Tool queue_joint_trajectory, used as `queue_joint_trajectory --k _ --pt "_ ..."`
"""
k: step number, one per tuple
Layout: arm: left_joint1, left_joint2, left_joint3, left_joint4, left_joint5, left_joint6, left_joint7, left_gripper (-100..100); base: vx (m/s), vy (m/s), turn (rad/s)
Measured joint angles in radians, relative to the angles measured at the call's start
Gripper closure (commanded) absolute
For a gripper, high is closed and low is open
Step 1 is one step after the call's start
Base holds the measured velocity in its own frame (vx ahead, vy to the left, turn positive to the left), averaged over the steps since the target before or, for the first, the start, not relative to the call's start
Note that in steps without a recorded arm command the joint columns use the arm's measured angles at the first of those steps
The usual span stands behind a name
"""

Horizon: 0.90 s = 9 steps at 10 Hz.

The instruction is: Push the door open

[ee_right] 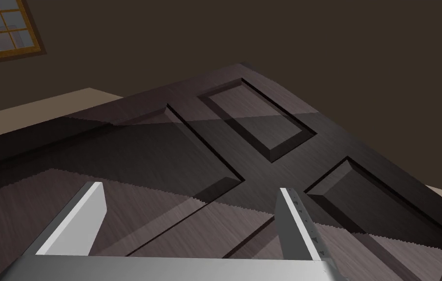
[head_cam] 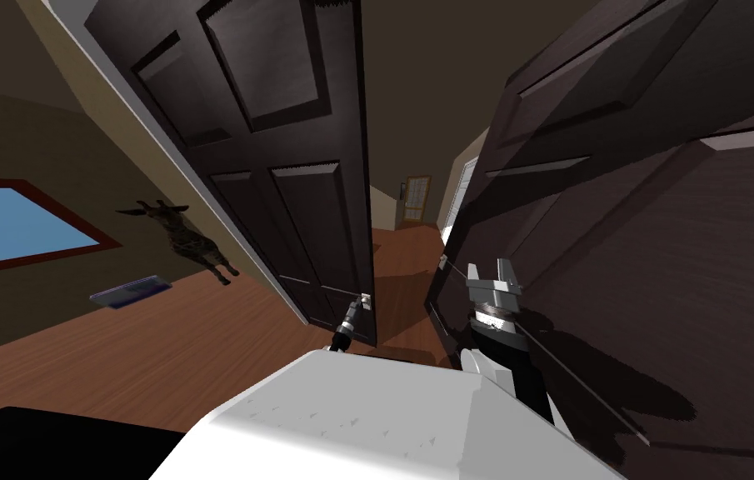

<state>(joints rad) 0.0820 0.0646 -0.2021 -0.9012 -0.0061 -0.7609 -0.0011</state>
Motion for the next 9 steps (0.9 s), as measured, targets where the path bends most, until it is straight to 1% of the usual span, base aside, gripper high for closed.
queue_joint_trajectory --k 1,3,5,7,8,9 --pt "-0.005 0.003 0.017 0.001 0.006 0.001 -0.005 -100 -0.028 -0.044 0.047" --pt "-0.004 0.005 0.015 -0.003 0.008 0.006 -0.003 -100 -0.189 -0.025 0.016" --pt "0.002 0.003 0.01 -0.012 0.01 0.012 0.002 -100 -0.194 -0.013 0.028" --pt "0.006 -0.006 0.006 -0.021 0.012 0.019 0.006 -100 -0.23 -0.021 0.031" --pt "0.007 -0.014 0.004 -0.021 0.013 0.021 0.008 -100 -0.211 -0.036 0.035" --pt "0.013 -0.025 0.001 -0.033 0.013 0.028 0.009 -100 -0.085 -0.016 0.005"
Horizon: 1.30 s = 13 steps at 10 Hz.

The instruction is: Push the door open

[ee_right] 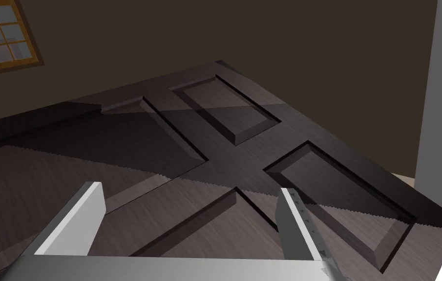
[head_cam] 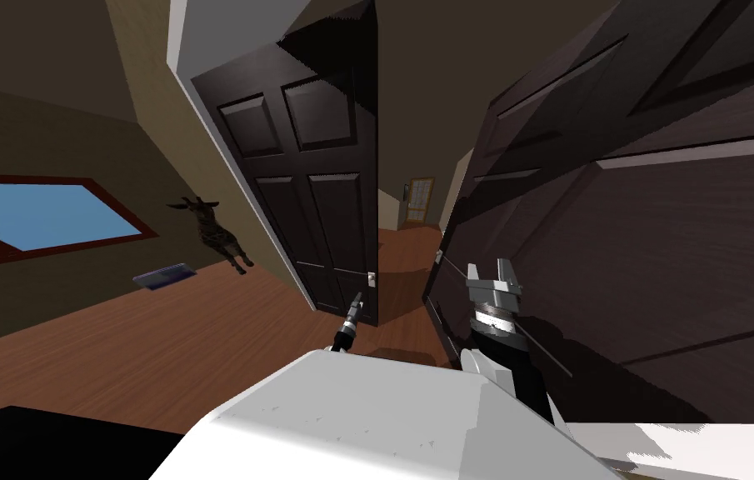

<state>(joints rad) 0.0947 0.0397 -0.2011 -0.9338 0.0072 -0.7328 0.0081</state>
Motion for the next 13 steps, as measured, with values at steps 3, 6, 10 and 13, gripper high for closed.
queue_joint_trajectory --k 3,6,10,13 --pt "0.0 0.009 0.003 0.0 0.001 0.0 -0.001 -100 0.13 -0.026 -0.021" --pt "-0.006 0.014 0.009 0.015 0.003 -0.011 -0.003 -100 0.198 -0.042 -0.022" --pt "-0.012 0.006 0.018 0.027 0.006 -0.022 -0.008 -100 0.197 -0.025 -0.023" --pt "-0.013 0.0 0.02 0.028 0.007 -0.026 -0.008 100 0.01 -0.002 -0.002"
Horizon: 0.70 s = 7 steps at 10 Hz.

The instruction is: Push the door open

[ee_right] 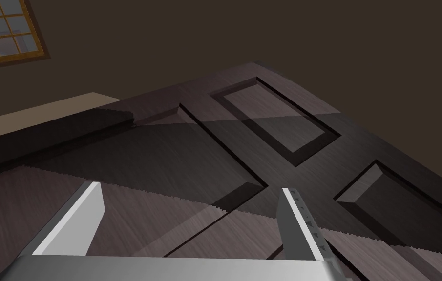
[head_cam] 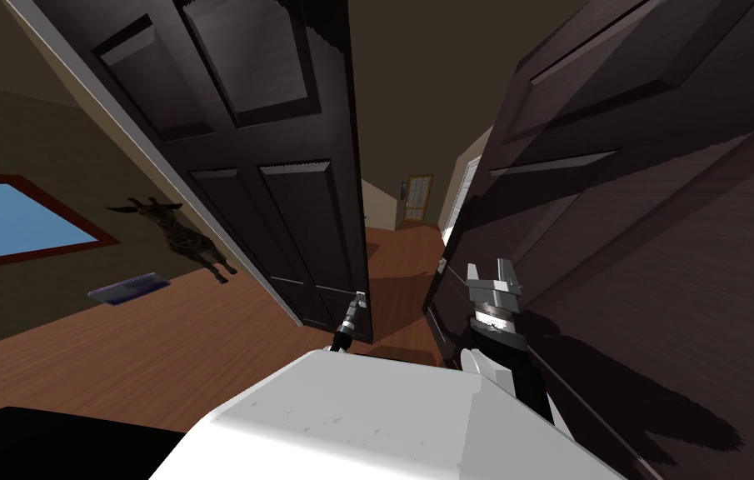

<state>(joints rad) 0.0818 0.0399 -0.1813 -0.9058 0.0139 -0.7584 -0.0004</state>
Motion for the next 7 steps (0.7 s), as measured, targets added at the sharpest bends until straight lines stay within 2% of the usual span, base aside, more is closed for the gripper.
queue_joint_trajectory --k 4,7 --pt "0.001 0.001 0.0 0.002 0.0 0.004 -0.001 100 -0.009 0.002 0.0" --pt "0.007 0.004 -0.002 0.008 0.005 0.009 -0.007 100 0.158 -0.035 0.07"
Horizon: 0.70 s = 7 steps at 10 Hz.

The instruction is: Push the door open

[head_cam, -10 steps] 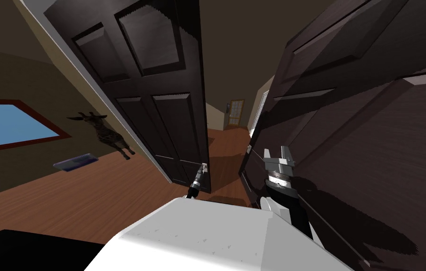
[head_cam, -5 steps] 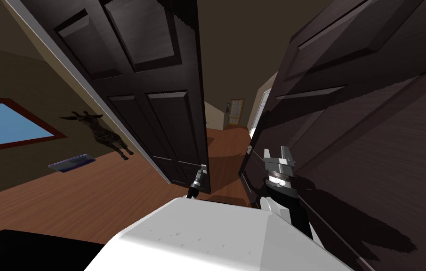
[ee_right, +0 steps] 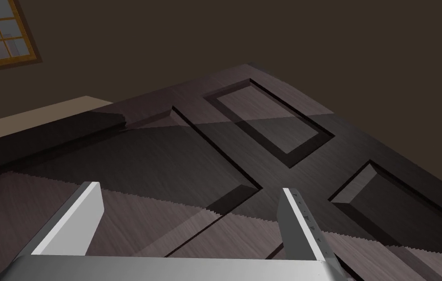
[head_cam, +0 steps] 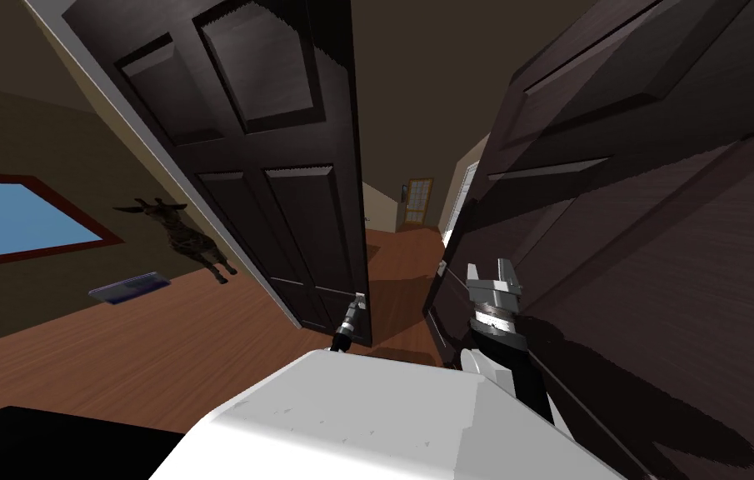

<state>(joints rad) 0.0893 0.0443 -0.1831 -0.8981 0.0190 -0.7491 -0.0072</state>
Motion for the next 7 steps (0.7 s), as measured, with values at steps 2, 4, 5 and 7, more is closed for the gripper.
queue_joint_trajectory --k 2,4,5,7 --pt "-0.004 -0.002 0.002 -0.001 0.008 0.006 -0.013 100 0.205 -0.023 0.042" --pt "-0.012 0.007 0.01 0.002 0.021 0.0 -0.024 100 0.204 -0.056 0.172" --pt "-0.026 0.009 0.022 0.021 0.031 -0.013 -0.033 100 0.184 -0.032 0.125" --pt "-0.018 0.016 0.032 0.001 0.043 -0.004 -0.045 -100 -0.117 -0.036 0.068"
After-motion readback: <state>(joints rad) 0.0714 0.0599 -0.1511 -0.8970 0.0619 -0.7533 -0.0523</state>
